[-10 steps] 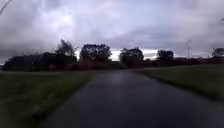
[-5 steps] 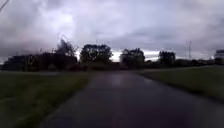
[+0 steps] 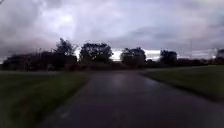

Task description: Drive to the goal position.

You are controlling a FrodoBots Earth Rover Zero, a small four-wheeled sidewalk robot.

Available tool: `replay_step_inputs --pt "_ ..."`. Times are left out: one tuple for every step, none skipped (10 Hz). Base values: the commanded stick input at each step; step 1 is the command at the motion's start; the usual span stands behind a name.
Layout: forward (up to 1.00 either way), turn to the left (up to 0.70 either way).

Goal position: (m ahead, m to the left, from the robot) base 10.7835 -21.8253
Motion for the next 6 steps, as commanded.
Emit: replay_step_inputs --pt "0.70 0.00" --pt "0.70 0.00" --pt "0.70 0.00" --pt "0.70 0.00" --pt "0.70 0.00" --pt "0.70 0.00"
